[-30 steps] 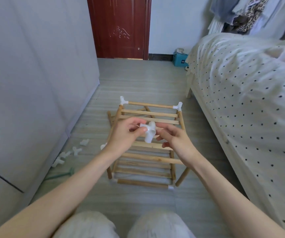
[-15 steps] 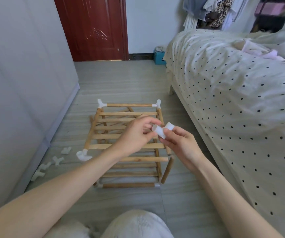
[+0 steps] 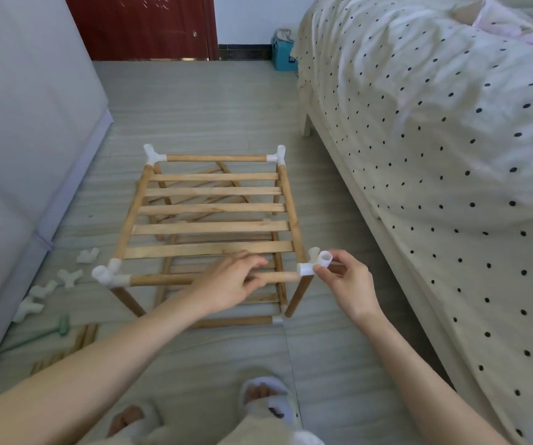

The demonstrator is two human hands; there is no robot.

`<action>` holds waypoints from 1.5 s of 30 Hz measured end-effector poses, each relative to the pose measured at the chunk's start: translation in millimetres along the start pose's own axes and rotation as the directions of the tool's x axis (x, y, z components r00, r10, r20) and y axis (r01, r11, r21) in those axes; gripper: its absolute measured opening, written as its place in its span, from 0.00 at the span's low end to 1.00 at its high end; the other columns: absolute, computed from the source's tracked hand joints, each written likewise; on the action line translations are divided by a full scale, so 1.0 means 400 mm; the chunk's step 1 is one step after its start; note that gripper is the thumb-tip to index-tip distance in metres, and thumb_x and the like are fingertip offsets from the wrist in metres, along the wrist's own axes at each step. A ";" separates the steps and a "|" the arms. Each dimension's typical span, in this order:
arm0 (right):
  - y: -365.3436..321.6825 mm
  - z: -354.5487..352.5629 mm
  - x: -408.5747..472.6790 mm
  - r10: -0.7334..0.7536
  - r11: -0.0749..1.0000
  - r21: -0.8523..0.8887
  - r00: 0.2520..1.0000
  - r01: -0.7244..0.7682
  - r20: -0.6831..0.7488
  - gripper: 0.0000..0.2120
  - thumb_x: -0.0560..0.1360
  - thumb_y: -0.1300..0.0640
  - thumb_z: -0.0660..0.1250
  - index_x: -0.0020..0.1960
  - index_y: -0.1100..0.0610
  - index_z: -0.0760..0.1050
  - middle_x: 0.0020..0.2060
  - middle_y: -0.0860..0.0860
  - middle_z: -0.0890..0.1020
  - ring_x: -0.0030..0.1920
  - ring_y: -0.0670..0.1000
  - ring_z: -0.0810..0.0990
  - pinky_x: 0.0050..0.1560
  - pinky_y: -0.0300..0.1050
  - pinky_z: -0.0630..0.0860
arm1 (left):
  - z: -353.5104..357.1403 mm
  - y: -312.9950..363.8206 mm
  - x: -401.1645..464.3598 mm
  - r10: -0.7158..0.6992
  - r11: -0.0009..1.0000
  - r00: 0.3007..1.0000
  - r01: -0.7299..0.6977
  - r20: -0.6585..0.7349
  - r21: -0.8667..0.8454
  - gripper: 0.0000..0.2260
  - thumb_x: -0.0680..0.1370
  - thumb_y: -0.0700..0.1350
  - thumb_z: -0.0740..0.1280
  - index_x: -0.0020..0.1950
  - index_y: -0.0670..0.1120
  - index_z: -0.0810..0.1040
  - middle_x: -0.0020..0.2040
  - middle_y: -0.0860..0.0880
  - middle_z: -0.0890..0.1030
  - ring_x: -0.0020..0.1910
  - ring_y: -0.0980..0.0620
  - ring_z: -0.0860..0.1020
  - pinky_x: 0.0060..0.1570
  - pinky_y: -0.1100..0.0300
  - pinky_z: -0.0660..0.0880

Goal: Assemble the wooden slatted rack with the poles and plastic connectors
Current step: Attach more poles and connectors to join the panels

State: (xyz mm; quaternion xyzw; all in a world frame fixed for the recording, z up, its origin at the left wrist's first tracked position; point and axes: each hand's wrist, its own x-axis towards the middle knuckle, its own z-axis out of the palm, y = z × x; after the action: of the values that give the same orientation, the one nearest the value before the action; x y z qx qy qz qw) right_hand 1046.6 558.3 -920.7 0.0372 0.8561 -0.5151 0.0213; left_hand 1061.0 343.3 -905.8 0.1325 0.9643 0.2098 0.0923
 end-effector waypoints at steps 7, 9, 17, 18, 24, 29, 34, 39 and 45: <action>0.022 0.016 0.021 -0.024 0.999 0.041 0.999 0.023 0.022 0.07 0.72 0.60 0.71 0.49 0.53 0.78 0.40 0.43 0.82 0.44 0.36 0.80 0.49 0.31 0.75 | 0.064 0.004 0.044 0.022 0.988 1.000 -0.025 0.017 0.154 0.13 0.81 0.51 0.57 0.64 0.49 0.71 0.59 0.49 0.76 0.54 0.48 0.76 0.45 0.57 0.71; 0.023 0.020 0.024 -0.027 0.998 0.064 0.999 0.026 0.022 0.06 0.73 0.60 0.71 0.48 0.52 0.77 0.39 0.40 0.81 0.42 0.33 0.79 0.48 0.30 0.75 | 0.065 0.003 0.047 0.016 0.987 1.000 -0.013 -0.016 0.163 0.13 0.81 0.51 0.57 0.64 0.49 0.70 0.60 0.50 0.76 0.53 0.49 0.76 0.43 0.60 0.67; 0.045 0.003 0.026 -0.031 0.999 0.036 1.000 0.031 -0.003 0.05 0.74 0.60 0.69 0.48 0.53 0.77 0.41 0.41 0.81 0.46 0.38 0.80 0.51 0.35 0.76 | 0.064 0.009 0.036 0.021 0.985 0.997 -0.008 -0.069 0.171 0.14 0.82 0.51 0.55 0.65 0.49 0.68 0.61 0.51 0.75 0.54 0.49 0.76 0.45 0.59 0.66; 0.046 0.003 0.024 -0.040 0.999 0.028 0.999 0.040 -0.004 0.05 0.73 0.60 0.70 0.48 0.53 0.77 0.41 0.41 0.81 0.46 0.37 0.80 0.50 0.34 0.75 | 0.064 0.009 0.036 0.018 0.985 0.997 -0.005 -0.072 0.172 0.14 0.82 0.51 0.55 0.65 0.49 0.68 0.61 0.51 0.75 0.54 0.49 0.76 0.46 0.59 0.66; 0.036 0.018 0.018 -0.062 0.998 0.013 0.998 0.062 0.002 0.06 0.72 0.60 0.71 0.48 0.53 0.78 0.40 0.41 0.81 0.45 0.35 0.79 0.47 0.27 0.74 | 0.063 0.015 0.034 0.020 0.987 0.994 -0.003 -0.103 0.163 0.14 0.82 0.51 0.55 0.66 0.50 0.68 0.61 0.52 0.75 0.53 0.51 0.75 0.43 0.62 0.62; 0.036 0.034 0.008 -0.083 0.996 0.034 0.996 0.084 -0.043 0.06 0.71 0.60 0.72 0.47 0.52 0.78 0.39 0.42 0.82 0.44 0.37 0.80 0.47 0.26 0.74 | 0.058 0.010 0.030 0.007 0.988 0.994 0.010 -0.110 0.156 0.14 0.82 0.51 0.55 0.65 0.50 0.69 0.59 0.53 0.76 0.53 0.52 0.75 0.42 0.62 0.61; 0.037 0.056 0.001 -0.218 0.975 -0.053 0.973 0.214 -0.079 0.07 0.70 0.60 0.74 0.47 0.56 0.79 0.43 0.47 0.82 0.44 0.43 0.81 0.48 0.26 0.73 | 0.058 0.008 0.029 -0.016 0.990 0.991 0.034 -0.130 0.136 0.13 0.82 0.50 0.56 0.64 0.50 0.70 0.57 0.53 0.76 0.51 0.51 0.75 0.40 0.61 0.60; 0.042 0.062 0.001 -0.214 0.977 -0.028 0.976 0.213 -0.035 0.06 0.71 0.59 0.73 0.46 0.53 0.78 0.41 0.42 0.82 0.45 0.40 0.80 0.49 0.27 0.73 | 0.057 0.006 0.030 -0.027 0.993 0.992 0.040 -0.120 0.108 0.13 0.81 0.50 0.57 0.64 0.49 0.71 0.57 0.52 0.76 0.51 0.51 0.75 0.41 0.61 0.60; 0.043 0.061 -0.007 -0.176 0.983 0.055 0.984 0.176 -0.010 0.07 0.72 0.60 0.72 0.45 0.50 0.75 0.40 0.39 0.81 0.45 0.33 0.80 0.47 0.25 0.73 | 0.059 0.009 0.035 -0.020 0.993 0.994 0.032 -0.109 0.114 0.13 0.81 0.50 0.57 0.65 0.50 0.71 0.57 0.52 0.76 0.52 0.51 0.75 0.43 0.62 0.62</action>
State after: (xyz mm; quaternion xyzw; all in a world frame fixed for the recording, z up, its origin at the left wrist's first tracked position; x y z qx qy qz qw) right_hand 1051.0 544.8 -947.2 -0.0367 0.8415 -0.5383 -0.0275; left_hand 1054.2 359.5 -927.1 0.1134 0.9801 0.1591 0.0350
